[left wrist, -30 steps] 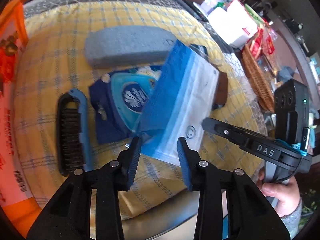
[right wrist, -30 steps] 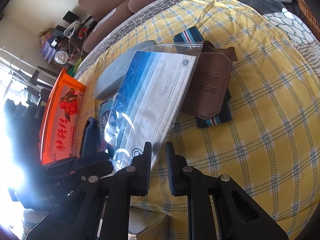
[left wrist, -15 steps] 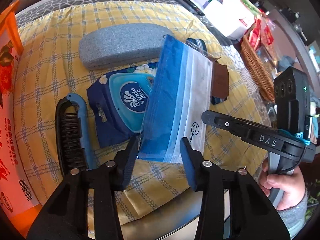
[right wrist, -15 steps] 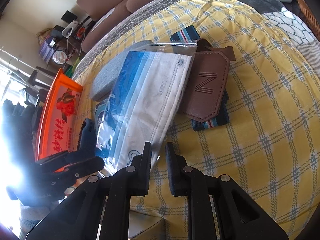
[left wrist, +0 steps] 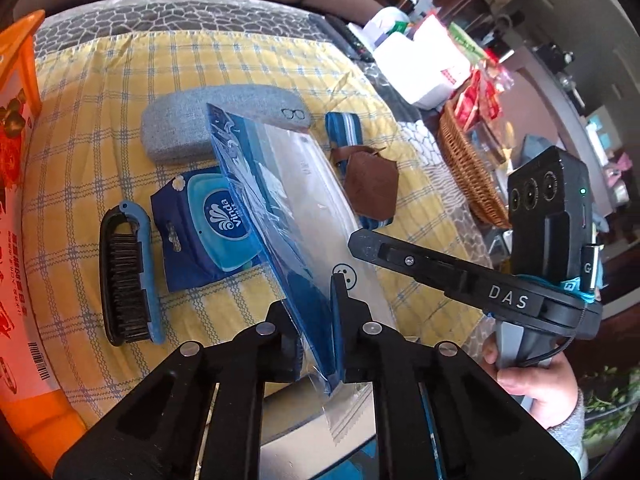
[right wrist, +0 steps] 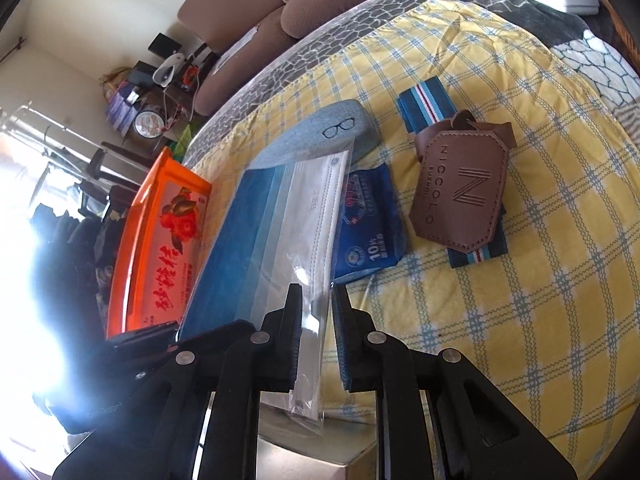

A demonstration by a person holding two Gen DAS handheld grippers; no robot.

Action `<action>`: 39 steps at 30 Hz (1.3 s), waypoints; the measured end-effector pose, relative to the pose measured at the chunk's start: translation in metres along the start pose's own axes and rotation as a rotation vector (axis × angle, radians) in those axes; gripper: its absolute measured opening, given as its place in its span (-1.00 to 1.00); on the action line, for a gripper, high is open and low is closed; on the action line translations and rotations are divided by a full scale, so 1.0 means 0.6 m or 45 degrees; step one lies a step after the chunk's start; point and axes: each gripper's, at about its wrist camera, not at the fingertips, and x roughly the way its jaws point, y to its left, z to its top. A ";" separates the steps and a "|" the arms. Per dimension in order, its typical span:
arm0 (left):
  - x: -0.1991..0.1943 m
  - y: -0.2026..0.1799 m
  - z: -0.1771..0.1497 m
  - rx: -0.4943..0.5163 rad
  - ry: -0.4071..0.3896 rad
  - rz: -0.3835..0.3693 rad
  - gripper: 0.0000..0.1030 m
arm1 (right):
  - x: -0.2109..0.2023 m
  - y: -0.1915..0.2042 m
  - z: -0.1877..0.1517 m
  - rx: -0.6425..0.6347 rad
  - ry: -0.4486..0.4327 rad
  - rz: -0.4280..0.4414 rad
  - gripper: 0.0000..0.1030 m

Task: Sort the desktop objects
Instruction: 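Lift the mask bag with the left tool and carry it over the orange basket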

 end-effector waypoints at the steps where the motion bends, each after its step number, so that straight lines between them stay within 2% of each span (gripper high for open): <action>1: -0.011 -0.001 0.000 -0.003 -0.018 -0.015 -0.84 | -0.004 0.006 0.001 -0.004 -0.006 0.006 -0.69; 6: -0.072 0.003 0.002 -0.030 -0.094 -0.052 -0.84 | -0.027 0.053 0.000 -0.051 -0.030 0.020 -0.69; 14: -0.201 0.032 -0.018 -0.033 -0.205 -0.037 -0.84 | -0.050 0.174 -0.004 -0.179 -0.062 0.043 -0.69; 24: -0.328 0.126 -0.057 -0.088 -0.287 0.030 -0.84 | 0.002 0.335 -0.030 -0.326 -0.039 0.089 -0.69; 32: -0.339 0.223 -0.081 -0.164 -0.263 0.084 -0.84 | 0.096 0.410 -0.059 -0.385 0.047 0.098 -0.69; 39: -0.312 0.278 -0.085 -0.204 -0.202 0.104 -0.84 | 0.164 0.421 -0.069 -0.387 0.092 0.062 -0.69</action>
